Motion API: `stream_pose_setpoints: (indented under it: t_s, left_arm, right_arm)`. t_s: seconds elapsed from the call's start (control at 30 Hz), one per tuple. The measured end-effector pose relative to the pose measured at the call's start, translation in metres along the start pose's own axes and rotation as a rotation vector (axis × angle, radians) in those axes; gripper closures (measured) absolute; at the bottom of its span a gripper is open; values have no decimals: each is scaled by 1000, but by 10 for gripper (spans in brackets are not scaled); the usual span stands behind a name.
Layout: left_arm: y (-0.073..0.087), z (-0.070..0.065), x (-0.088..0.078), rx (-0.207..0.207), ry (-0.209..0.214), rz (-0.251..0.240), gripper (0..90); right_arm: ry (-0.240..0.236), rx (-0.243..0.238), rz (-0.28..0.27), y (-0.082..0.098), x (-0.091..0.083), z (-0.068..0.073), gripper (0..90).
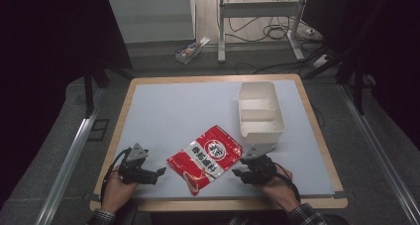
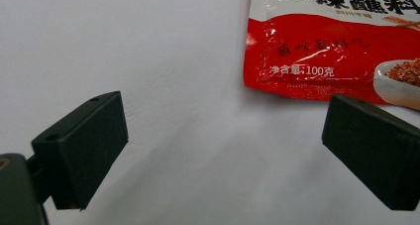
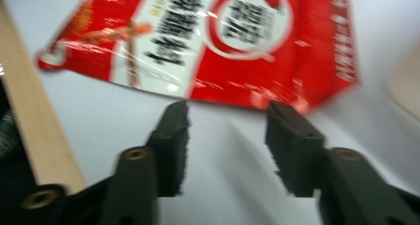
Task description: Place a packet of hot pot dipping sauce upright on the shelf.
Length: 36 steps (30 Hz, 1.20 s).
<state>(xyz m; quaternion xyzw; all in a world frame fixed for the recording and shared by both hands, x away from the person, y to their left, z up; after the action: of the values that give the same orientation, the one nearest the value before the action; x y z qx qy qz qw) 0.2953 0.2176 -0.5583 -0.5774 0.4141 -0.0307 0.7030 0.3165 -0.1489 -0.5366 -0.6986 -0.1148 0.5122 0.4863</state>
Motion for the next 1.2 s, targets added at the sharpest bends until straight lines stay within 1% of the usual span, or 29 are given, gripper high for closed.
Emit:
stream_pose_setpoints:
  t_s: [0.03,0.17,0.23,0.27,0.3,0.4,0.57,0.6,0.63,0.83,0.93,1.1,1.2]
  left_arm:
    - [0,0,0,0,0,-1,41]
    - [0,0,0,1,1,-3,41]
    - [0,0,0,4,-1,-3,41]
    - [0,0,0,6,-1,-3,41]
    - [0,0,0,6,-1,-3,41]
    - [0,0,0,8,1,-2,41]
    - [0,0,0,7,1,-4,41]
    - [0,0,0,6,2,-4,41]
    - [0,0,0,8,2,-2,41]
    - [0,-1,1,13,3,3,41]
    - [0,-1,1,11,3,2,41]
    - [1,-1,1,11,4,2,41]
    - [0,-1,1,10,3,1,41]
  right_arm:
    - [0,0,0,0,0,0,439]
    - [16,15,-4,5,-2,-13,291]
    - [6,21,2,8,1,-18,209]
    - [4,22,5,9,3,-19,187]
    - [4,22,5,9,3,-19,187]
    - [-11,11,20,11,8,-19,141]
    - [-17,6,12,10,9,-19,128]
    - [-16,17,13,10,9,-19,123]
    - [-16,17,13,10,9,-19,123]
    - [-41,31,41,12,20,-19,96]
    - [-49,24,30,9,26,-17,87]
    - [-62,18,23,6,31,-13,81]
    - [-70,26,15,4,35,-12,82]
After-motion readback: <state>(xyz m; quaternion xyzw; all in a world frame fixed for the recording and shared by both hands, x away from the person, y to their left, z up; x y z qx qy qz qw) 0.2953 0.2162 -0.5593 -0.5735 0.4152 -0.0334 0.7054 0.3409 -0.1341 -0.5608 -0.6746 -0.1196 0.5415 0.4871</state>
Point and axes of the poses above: each handheld gripper's, and its own axes: x roughly forward along the jaws, y roughly out of its underside, z roughly to its left, the point moved 4 cm from there along x, roughly forward along the jaws, and after that the axes turned 9 degrees about -z, right-handed, at the moved point
